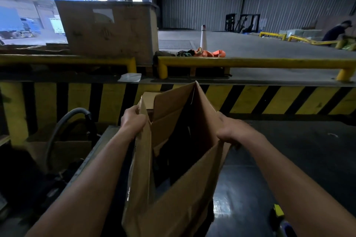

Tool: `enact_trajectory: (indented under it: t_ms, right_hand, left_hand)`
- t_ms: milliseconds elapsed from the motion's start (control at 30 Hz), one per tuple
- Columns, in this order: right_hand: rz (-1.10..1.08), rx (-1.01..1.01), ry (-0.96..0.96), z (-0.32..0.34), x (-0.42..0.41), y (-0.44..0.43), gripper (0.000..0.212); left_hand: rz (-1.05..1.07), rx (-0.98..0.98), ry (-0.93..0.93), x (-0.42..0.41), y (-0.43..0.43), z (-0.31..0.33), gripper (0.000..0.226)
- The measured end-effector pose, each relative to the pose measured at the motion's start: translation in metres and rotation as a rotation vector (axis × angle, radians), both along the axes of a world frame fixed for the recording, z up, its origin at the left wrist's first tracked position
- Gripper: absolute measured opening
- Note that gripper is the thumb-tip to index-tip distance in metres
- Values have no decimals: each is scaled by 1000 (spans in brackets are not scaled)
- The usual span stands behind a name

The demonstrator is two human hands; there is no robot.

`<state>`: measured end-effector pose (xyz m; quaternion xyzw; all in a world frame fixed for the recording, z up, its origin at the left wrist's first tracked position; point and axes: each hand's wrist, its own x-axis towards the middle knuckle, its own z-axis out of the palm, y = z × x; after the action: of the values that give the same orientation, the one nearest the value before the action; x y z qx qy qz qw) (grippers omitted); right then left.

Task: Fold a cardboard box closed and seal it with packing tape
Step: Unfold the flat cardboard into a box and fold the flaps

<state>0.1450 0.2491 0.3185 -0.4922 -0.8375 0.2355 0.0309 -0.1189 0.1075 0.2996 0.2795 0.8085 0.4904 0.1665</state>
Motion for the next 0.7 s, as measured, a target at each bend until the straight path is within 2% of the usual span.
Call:
enact_trajectory:
  t_ms: [100,167,267,300,400,500,567,633,700]
  right_hand:
    - [-28,20,64,-3,-17,3,75]
    - [-19,51,77,-3,-25,6,71]
    - [37,31,117,-4,-26,12,76]
    - [64,12,125,-4,-25,15,81]
    - [68,-45,81,2,-24,26,90]
    - [-3,-40,84,6,-32,32,81]
    - [5,-28,82,9,-35,32,79]
    - [53,-10,53,11,-32,31,89]
    - [92,20,37,10,-24,27,89]
  left_hand:
    - [24,-55,3,-3,-3,6,49]
    - [-49,-98,-9,10,-14,16,53]
    - [-280,-256,-96,46,-47,24,94]
    - [-325,-292,-113,59,-60,20,101]
    - [-278,-184,-123,70,-83,8,81]
    - [-215,-67,-121,61,-78,6,56]
    - [-190,-61,-75,55,-69,9,45]
    - [-172,-93,-37,46,-56,11,39]
    - [-142,-136,18,33,-44,12,32]
